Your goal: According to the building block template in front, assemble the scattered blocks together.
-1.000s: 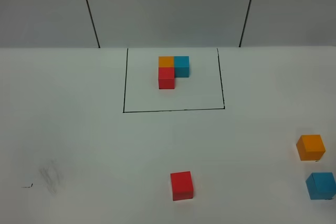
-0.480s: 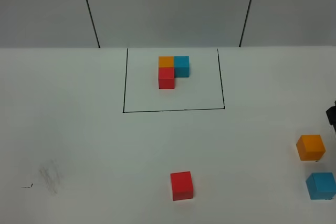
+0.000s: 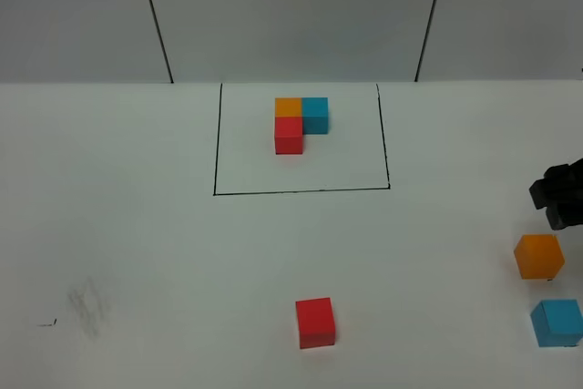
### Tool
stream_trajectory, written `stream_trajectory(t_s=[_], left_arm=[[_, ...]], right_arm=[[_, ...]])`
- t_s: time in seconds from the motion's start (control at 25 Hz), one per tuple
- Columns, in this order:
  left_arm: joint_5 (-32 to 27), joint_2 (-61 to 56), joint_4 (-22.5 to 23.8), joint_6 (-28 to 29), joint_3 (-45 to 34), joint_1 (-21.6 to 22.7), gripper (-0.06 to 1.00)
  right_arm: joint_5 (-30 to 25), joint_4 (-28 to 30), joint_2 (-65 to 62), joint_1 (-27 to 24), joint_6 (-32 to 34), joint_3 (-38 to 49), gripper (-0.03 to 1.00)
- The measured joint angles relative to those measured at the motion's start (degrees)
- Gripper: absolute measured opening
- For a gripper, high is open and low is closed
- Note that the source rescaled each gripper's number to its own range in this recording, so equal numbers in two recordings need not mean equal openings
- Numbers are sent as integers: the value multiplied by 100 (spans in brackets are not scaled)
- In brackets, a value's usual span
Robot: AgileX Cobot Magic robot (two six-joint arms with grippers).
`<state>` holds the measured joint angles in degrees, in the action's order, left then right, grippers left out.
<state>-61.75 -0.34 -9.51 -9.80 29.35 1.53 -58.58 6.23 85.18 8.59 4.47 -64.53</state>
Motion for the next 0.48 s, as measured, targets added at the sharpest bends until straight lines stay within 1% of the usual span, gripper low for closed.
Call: stream_trajectory(t_s=[0.48], left_arm=[[0, 0, -4, 0, 0, 0, 99]], right_arm=[[561, 5, 779, 0, 10, -5, 52]])
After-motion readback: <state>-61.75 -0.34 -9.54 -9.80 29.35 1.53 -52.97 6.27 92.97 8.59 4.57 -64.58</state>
